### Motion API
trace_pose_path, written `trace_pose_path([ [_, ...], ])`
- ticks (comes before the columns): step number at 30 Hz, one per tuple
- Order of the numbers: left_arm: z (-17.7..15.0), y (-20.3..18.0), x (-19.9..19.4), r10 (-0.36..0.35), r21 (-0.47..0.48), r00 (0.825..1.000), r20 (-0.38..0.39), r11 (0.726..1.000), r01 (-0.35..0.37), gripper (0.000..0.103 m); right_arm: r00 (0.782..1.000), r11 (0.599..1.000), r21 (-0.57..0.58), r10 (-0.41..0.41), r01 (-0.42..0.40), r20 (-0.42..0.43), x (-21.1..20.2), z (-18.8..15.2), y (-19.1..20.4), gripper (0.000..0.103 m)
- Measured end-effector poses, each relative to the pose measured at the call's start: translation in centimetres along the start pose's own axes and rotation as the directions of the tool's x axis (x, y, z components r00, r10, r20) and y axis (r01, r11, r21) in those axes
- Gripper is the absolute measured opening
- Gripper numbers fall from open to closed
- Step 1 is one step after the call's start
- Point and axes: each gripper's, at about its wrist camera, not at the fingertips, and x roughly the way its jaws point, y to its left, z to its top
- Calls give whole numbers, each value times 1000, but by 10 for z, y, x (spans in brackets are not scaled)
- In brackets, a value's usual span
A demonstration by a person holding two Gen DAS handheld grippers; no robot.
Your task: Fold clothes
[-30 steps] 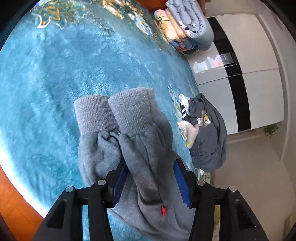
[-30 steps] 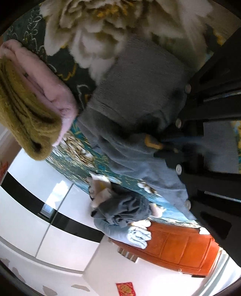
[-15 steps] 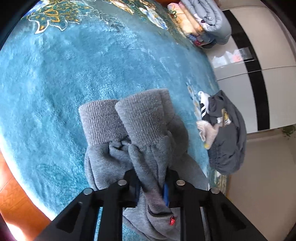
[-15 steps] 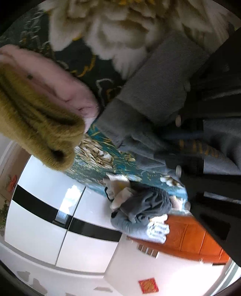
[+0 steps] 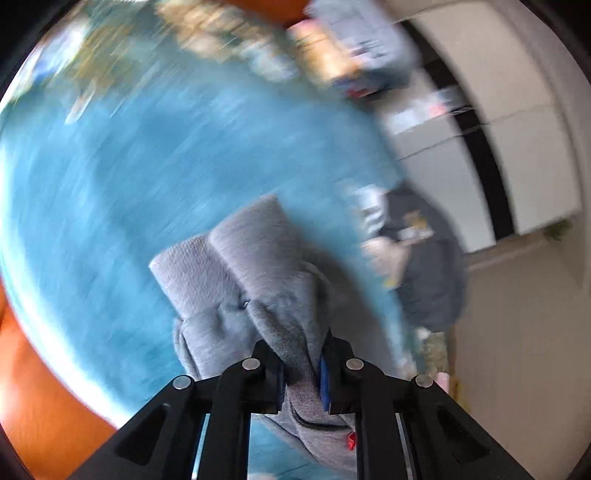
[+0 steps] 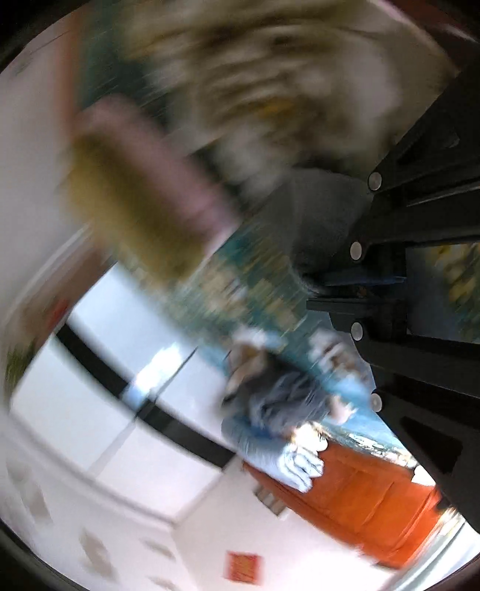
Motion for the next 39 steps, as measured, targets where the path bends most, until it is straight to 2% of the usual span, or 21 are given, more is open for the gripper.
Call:
trace_pose_path([
  [1,-2,12,4,-10,-40,1000,-14,999,10,14,999,997,70,-14,16,-39,7,-9,-20,5],
  [2,-2,17,4,-18,-58,1000,-19,998,16,14,998,996,87,-17,22,-54,9,-13,-27,5],
  [7,-1,14,0,-27,-47,1000,-14,999,26,14,997,993,117,19,-10,-70,9,-13,-35,9],
  [8,0,12,-1,-28,-45,1000,-13,999,27,14,998,992,123,26,-19,-55,7,-11,-34,13],
  [11,1,9,-2,-30,-36,999,-10,999,30,14,998,987,151,57,-54,-17,2,-7,-37,44],
  [12,1,7,-2,-31,-33,999,-9,999,31,14,998,984,164,67,-64,-8,0,-5,-37,45],
  [14,1,7,-2,-39,-34,999,-7,999,38,14,996,978,188,85,-85,11,-4,-1,-37,45],
  [17,2,8,-3,-51,-34,999,6,998,51,14,998,977,203,64,-65,11,-2,10,-32,45],
  [19,2,8,-4,-59,-34,998,14,998,60,14,996,981,175,84,-87,24,-2,21,-19,36],
  [20,2,8,-4,-63,-34,998,19,997,64,14,995,982,160,94,-98,30,-3,27,-12,21],
  [23,2,8,-6,-76,-34,997,32,996,77,14,991,985,115,125,-130,49,-3,43,8,13],
  [25,2,8,-7,-84,-34,996,40,996,86,14,987,985,85,146,-151,60,-4,54,22,13],
  [27,3,8,-7,-92,-34,995,49,995,94,14,964,972,-9,235,-236,127,-22,67,47,13],
  [28,3,8,-8,-96,-34,994,53,995,98,14,958,970,-40,243,-239,151,-30,69,52,13],
  [29,3,8,-8,-101,-34,993,58,994,103,14,961,975,-57,223,-217,163,-33,69,49,12],
  [30,3,8,-8,-100,-33,993,59,994,102,14,977,985,-45,173,-169,128,-23,65,36,13],
  [32,2,9,-8,-90,-32,994,57,995,92,14,996,997,-27,71,-69,54,-2,56,10,13],
  [33,2,9,-8,-85,-31,995,56,996,86,14,1000,999,41,0,1,-29,19,45,-15,13],
  [34,2,10,-8,-80,-30,995,55,996,81,14,999,998,65,-8,12,-52,26,40,-24,13],
  [37,2,11,-8,-64,-27,997,52,997,66,14,999,993,117,21,-16,-41,31,28,-45,13],
  [39,1,12,-8,-54,-25,997,50,998,55,14,998,994,107,20,-14,-52,30,31,-46,16],
])
